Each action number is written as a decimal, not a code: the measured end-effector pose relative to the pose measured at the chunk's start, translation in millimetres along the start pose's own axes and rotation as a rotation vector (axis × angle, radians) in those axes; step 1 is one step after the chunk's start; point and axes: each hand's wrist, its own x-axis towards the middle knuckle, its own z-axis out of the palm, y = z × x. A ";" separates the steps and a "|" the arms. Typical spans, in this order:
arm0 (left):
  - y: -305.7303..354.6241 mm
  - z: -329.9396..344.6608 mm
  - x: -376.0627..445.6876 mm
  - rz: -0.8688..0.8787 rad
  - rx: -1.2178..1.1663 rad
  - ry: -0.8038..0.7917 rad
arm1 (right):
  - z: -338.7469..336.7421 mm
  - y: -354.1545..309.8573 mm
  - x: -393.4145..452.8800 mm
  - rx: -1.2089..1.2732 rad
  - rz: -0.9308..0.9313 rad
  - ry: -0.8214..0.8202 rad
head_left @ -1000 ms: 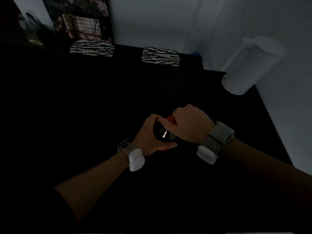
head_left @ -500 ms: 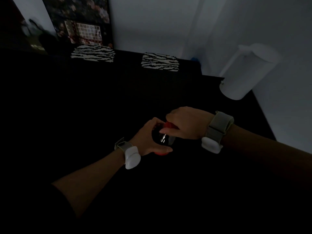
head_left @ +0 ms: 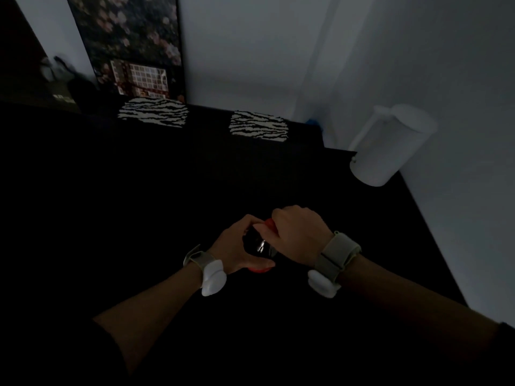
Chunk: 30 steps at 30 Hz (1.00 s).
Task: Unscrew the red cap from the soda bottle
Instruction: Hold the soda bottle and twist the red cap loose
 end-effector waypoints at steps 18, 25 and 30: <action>0.1 -8.7 1.9 -0.064 -0.107 -0.163 | -25.9 11.8 8.6 -0.172 -0.409 -0.116; 9.0 -2.8 7.3 -0.034 0.012 -0.140 | -13.4 -8.6 -1.8 -0.140 -0.015 0.020; 1.3 2.2 -1.4 -0.055 0.153 -0.049 | -7.3 -9.2 -0.1 -0.083 -0.005 -0.057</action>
